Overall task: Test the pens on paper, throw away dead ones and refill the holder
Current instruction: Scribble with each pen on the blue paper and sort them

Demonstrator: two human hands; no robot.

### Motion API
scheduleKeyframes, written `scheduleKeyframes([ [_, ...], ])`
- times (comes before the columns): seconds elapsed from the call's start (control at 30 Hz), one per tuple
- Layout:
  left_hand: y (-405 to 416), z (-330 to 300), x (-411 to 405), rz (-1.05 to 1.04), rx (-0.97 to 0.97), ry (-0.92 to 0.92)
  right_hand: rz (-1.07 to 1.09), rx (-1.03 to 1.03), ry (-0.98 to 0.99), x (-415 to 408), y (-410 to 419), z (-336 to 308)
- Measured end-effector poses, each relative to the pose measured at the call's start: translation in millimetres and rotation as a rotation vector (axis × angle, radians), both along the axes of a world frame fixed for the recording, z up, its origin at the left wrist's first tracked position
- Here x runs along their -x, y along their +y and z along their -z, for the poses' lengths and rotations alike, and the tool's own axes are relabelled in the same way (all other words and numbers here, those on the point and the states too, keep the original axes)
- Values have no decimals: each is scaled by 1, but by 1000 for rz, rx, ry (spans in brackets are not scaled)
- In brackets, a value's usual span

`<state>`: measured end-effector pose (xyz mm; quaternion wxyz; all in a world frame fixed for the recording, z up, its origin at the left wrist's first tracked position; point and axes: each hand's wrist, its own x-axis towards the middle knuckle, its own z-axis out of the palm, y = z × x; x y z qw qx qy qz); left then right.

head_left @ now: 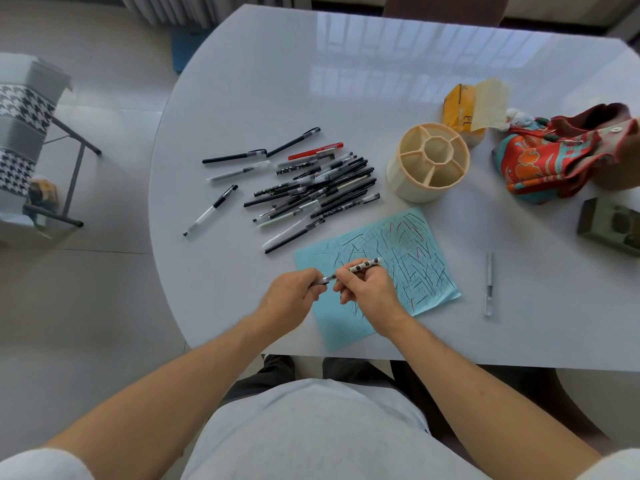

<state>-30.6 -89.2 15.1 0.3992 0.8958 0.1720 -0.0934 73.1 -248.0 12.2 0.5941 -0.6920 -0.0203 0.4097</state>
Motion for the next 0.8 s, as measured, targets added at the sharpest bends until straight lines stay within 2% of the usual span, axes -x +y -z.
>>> scheduleKeyframes([
  [0.1,-3,4,-4,49,28,2,-23,22,22,-8,-12,1],
  [0.23,5,14,-9,73,-33,-12,174,119,12,-57,-51,1],
  [0.33,15,22,-3,90,-159,-23,158,522,-208,-103,-100,3],
  [0.43,19,26,6,174,-259,-34,-46,969,-418,-132,-143,11],
  [0.57,19,26,11,234,-322,-66,-172,1140,-437,-138,-166,16],
  [0.67,18,25,12,225,-315,-56,-175,1148,-608,-134,-153,11],
  [0.8,18,26,13,225,-300,-30,-291,812,-857,-127,-80,5],
])
